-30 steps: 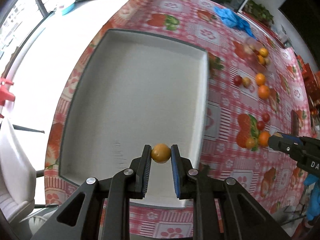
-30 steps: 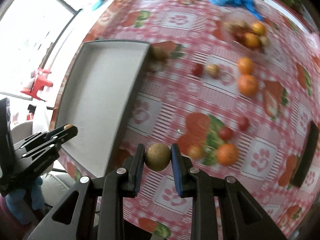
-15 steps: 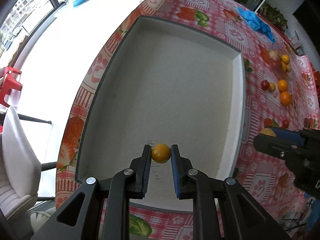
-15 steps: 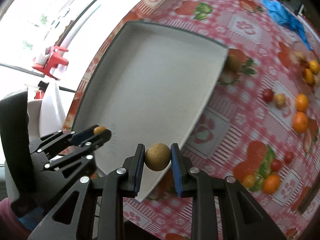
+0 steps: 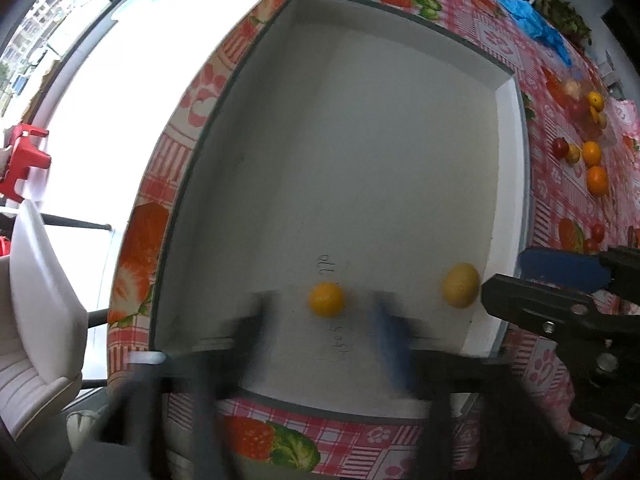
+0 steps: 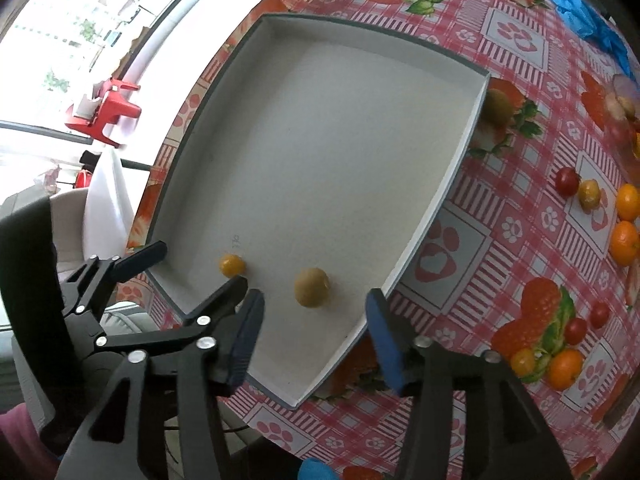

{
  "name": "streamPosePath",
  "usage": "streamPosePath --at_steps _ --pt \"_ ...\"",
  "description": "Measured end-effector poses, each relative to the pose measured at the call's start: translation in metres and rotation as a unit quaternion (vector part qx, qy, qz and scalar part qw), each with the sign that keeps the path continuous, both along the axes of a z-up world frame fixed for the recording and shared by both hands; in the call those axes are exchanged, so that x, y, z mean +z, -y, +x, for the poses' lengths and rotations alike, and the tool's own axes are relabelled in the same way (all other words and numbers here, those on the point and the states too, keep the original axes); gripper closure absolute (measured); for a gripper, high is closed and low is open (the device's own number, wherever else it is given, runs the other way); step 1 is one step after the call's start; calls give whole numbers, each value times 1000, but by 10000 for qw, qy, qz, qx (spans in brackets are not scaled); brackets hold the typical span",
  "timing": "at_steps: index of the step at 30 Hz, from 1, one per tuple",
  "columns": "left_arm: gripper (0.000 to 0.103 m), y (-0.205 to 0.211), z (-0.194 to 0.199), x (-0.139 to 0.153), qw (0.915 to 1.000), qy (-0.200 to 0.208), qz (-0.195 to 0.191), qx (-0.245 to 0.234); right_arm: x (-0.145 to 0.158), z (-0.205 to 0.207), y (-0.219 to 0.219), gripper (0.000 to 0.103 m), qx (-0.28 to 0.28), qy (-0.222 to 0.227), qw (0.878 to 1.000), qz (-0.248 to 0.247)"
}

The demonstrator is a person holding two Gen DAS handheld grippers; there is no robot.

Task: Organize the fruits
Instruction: 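Open the left tool to release the yellow plum into the tray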

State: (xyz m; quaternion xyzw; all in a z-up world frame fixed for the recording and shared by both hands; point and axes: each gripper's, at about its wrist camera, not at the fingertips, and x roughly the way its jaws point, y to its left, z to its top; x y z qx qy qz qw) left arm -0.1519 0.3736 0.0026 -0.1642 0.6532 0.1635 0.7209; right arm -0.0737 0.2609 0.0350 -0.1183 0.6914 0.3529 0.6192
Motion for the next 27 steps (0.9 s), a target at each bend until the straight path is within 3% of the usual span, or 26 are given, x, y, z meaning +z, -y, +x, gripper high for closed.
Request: streamPosePath --at_steps 2,7,11,18,27 --pt "15 1 -2 8 9996 174 227 24 1 1 4 30 -51 45 10000 -30" --pt "15 5 2 5 9998 0 176 -47 5 8 21 15 -251 196 9993 -200" --pt "15 13 8 6 9999 14 96 -114 7 10 46 0 -393 622 9964 -425" --pt "15 39 20 13 9988 72 207 -429 -6 15 108 0 -1005 474 9904 -817" --pt "15 77 39 23 9946 219 222 -988 -24 27 193 0 -2006 232 9714 -1249"
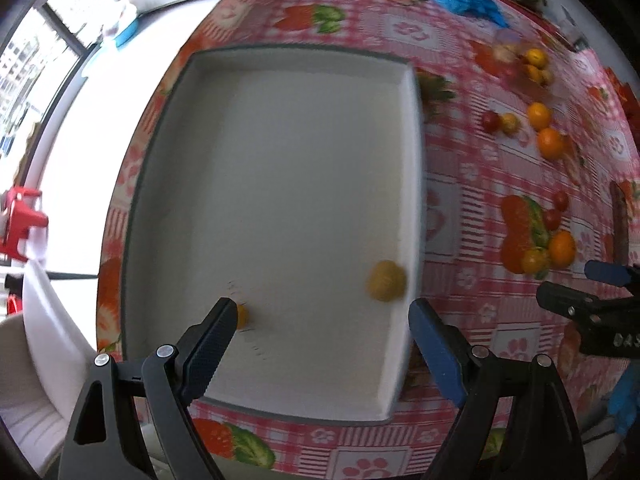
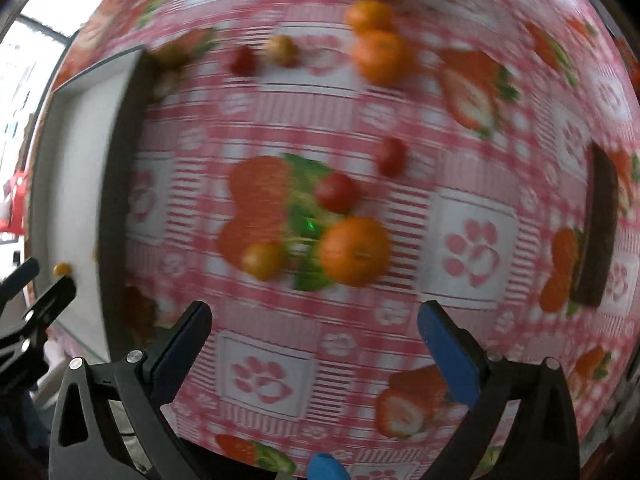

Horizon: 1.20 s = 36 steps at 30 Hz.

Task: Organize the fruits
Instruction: 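Open the left tool to release the yellow plum into the tray, then grasp a mandarin with the right tool while the left tool grasps a yellow plum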

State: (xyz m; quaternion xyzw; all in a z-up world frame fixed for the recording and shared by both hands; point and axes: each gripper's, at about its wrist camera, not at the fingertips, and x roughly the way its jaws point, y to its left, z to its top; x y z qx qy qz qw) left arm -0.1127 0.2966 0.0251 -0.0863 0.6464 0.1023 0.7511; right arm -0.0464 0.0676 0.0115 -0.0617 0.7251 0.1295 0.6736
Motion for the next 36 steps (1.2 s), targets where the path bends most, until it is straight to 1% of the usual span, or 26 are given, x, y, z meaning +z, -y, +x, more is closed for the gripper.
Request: streamPosePath --at_steps 4,7,8,10,13,16,21,25,27,29,31,33,35,36 --pt "15 16 3 3 9997 26 9 -263 -6 6 24 0 -323 -88 9994 -22" --pt "15 33 11 4 9992 17 -8 -407 -11 14 38 0 -425 -98 9990 -51" --pt "15 27 4 7 9991 12 -18 -430 -12 15 39 0 -456 -94 9989 -54" --pt "15 34 5 7 9988 -7 -32 -497 -14 23 47 0 -500 -47 9987 -63" --pt "15 39 0 10 9983 -25 -21 -582 -21 38 44 0 -607 24 9981 -140" --pt "15 41 0 11 9980 -49 -3 -625 -30 53 43 0 -744 18 9972 -118" --pt "15 42 -1 12 9980 -90 14 -626 -44 66 37 0 -606 47 9979 -214" --pt "15 44 -2 14 9977 -99 33 -671 -48 64 34 0 -557 87 9980 -295" --pt "15 46 -1 16 9976 -99 31 -691 -52 58 29 0 -386 149 9979 -492" --pt "15 49 0 15 9973 -101 34 -730 -53 55 27 0 -347 222 9979 -498" --pt "15 52 1 15 9970 -112 34 -764 -54 57 26 0 -321 177 9980 -517" --pt "15 55 3 15 9968 -117 35 -786 -56 59 23 0 -180 1 9982 -564" --pt "15 58 5 15 9966 -129 38 -816 -52 56 18 3 -185 45 9984 -530" --pt "15 59 6 15 9964 -134 42 -835 -49 57 19 11 -186 131 9986 -476"
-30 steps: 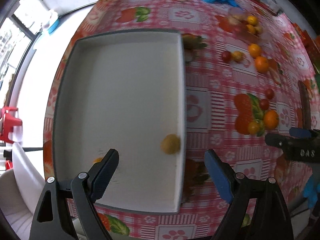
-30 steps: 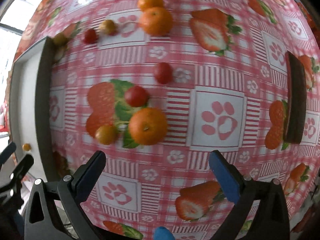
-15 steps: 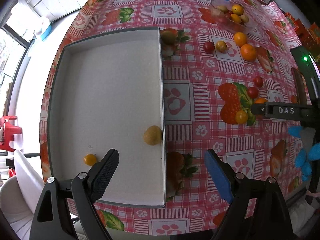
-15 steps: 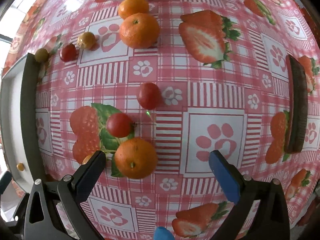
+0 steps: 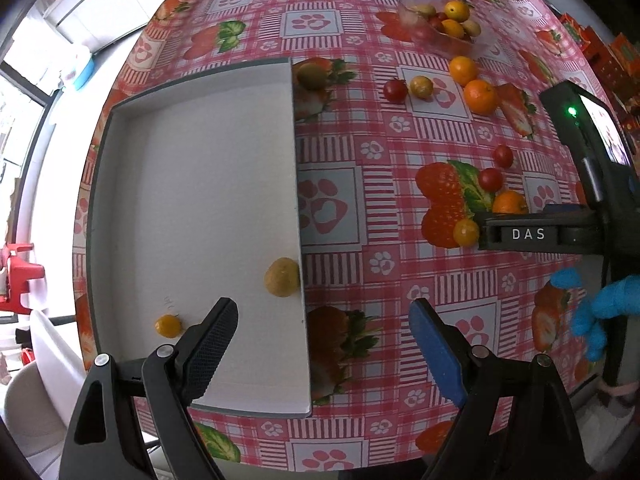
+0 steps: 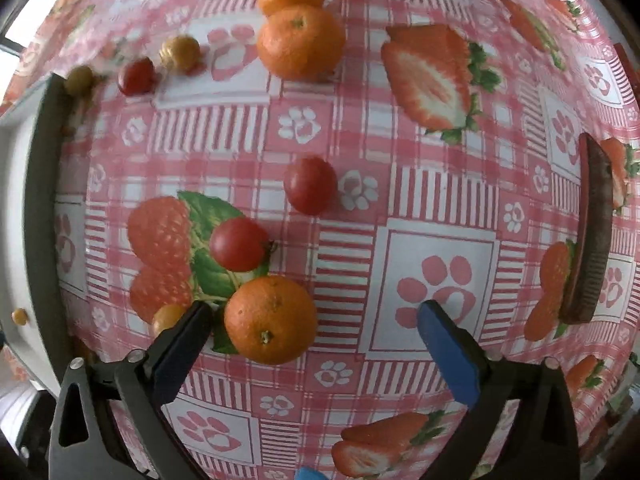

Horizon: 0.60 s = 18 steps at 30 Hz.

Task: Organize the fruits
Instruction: 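Grasp a mandarin with the right tool while the left tool grasps a yellow plum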

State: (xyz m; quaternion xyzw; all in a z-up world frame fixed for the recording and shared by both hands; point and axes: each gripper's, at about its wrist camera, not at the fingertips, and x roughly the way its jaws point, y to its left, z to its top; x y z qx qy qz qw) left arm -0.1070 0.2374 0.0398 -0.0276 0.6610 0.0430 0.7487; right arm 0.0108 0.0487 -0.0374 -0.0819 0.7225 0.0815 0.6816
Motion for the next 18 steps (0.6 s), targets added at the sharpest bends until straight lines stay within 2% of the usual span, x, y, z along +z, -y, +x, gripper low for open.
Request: streamPosePath --at_steps 1,2,4,5,11,18 --pt "15 2 1 0 10000 3 1 -24 2 -1 -3 21 40 74 10000 -12" --pt "15 3 1 1 10000 5 1 -40 6 -2 -4 27 116 142 9998 2" --pt "15 6 2 0 10000 -6 -1 -71 11 0 -9 53 268 187 9994 117" --pt "15 8 3 0 10000 -11 -12 -82 13 0 -11 62 336 196 9991 150" --pt "15 25 13 -8 9998 -77 -60 -183 19 -5 17 63 -51 -5 9968 802" --pt "15 56 33 -22 9993 -118 -163 -301 28 -16 56 63 -343 -43 9948 961"
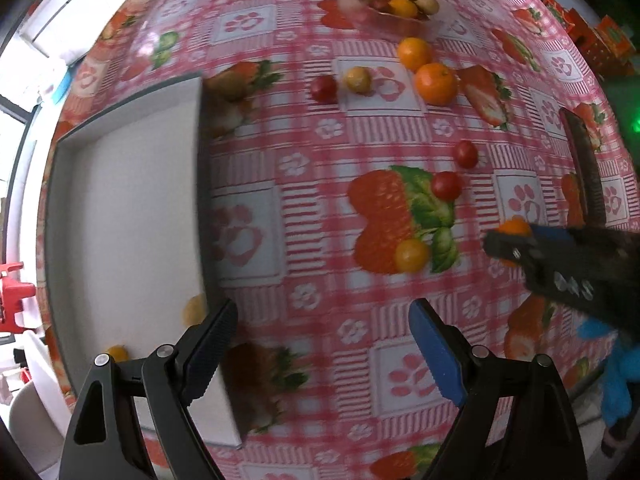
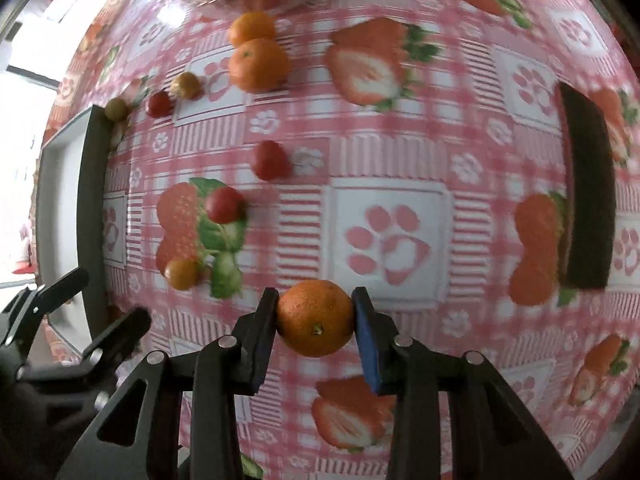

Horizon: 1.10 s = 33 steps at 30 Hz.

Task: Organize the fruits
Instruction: 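Grasp a mandarin with the right tool while the left tool grasps a yellow plum, then carry both fruits to the white tray and open both tools to release them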

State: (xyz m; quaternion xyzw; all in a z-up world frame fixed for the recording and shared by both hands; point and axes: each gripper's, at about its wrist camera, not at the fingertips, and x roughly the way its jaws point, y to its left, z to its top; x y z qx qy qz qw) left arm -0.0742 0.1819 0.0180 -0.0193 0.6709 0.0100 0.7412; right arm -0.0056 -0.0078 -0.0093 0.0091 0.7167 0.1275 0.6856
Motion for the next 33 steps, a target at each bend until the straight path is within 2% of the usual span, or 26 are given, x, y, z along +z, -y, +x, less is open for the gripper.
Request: streamPosePath --at_steps 10,12,17,18,19,24,33 --pt "16 33 24 -24 10000 -34 7 34 12 -17 29 63 -100 6 9999 87" --pt "35 35 28 -30 9999 -111 -33 72 17 -22 35 63 -90 14 9999 105" --pt "57 39 27 -44 9995 -267 -72 135 24 -30 42 63 -116 43 9998 152" --pt "71 40 31 -44 9996 -236 -68 102 25 -31 41 63 -114 44 9998 153" --pt "80 42 31 -43 9997 -205 -107 44 26 -32 42 63 -111 43 9998 154" --pt "80 40 34 -38 9993 -222 -293 105 31 -39 43 63 -104 46 9998 161" --pt "80 19 8 4 9977 38 -659 134 34 -42 33 63 -88 50 9998 167"
